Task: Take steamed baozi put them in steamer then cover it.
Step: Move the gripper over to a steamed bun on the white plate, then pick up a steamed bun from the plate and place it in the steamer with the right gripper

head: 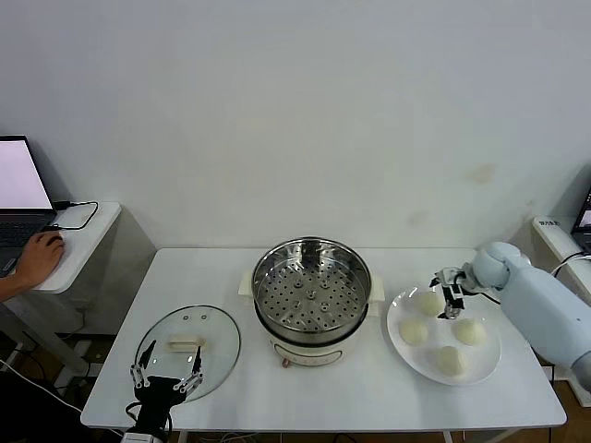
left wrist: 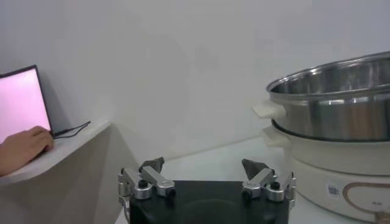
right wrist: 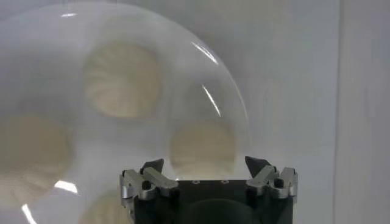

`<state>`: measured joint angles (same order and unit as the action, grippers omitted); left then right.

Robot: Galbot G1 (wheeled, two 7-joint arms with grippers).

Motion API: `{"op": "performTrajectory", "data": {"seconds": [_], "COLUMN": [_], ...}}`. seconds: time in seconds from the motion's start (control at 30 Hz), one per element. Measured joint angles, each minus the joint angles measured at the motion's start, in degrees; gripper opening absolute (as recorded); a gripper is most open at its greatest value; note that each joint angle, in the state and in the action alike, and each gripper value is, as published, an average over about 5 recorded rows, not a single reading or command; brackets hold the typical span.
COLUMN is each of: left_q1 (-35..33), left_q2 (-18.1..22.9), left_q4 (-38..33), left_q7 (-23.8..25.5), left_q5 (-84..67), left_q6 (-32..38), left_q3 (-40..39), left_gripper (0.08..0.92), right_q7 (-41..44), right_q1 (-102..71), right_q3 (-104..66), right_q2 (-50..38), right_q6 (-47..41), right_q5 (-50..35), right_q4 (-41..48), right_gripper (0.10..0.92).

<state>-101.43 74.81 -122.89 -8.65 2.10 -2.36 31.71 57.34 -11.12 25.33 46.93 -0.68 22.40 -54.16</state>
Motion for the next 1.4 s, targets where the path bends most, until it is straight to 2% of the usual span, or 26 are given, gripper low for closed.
{"op": "performTrajectory", "data": {"seconds": [0.37, 0.67, 1.07, 1.4], "left_q1": [-0.11, -0.45, -0.73, -0.27], "left_q2": [0.26, 0.38, 0.01, -0.77], "left_q4": [0.02, -0.62, -1.20, -1.32], "left_q7": [-0.10, -0.16, -0.13, 0.07], "left_q5": [0.08, 0.17, 0.05, -0.56], "left_q6": [0.13, 0.16, 0.21, 0.28], "left_q3": [-0.05, -0.14, -0.12, -0.60], "left_gripper": [0.823, 0.823, 0.823, 0.823], "right_q7": [-0.36, -0.33, 0.62, 1.54], "right_q1": [0.32, 0.49, 4.60, 18.53], "right_q3": [0.80, 1.45, 5.21, 15.24], "right_q2": [0.85, 0.40, -4.12, -9.23], "right_q6": [-0.39, -0.33, -0.88, -1.21], "right_q5": [0.95, 0.81, -3.04, -12.53], "right_q4": [1.24, 0.72, -4.61, -12.86], "right_gripper": [0.722, 0.602, 0.602, 0.605]}}
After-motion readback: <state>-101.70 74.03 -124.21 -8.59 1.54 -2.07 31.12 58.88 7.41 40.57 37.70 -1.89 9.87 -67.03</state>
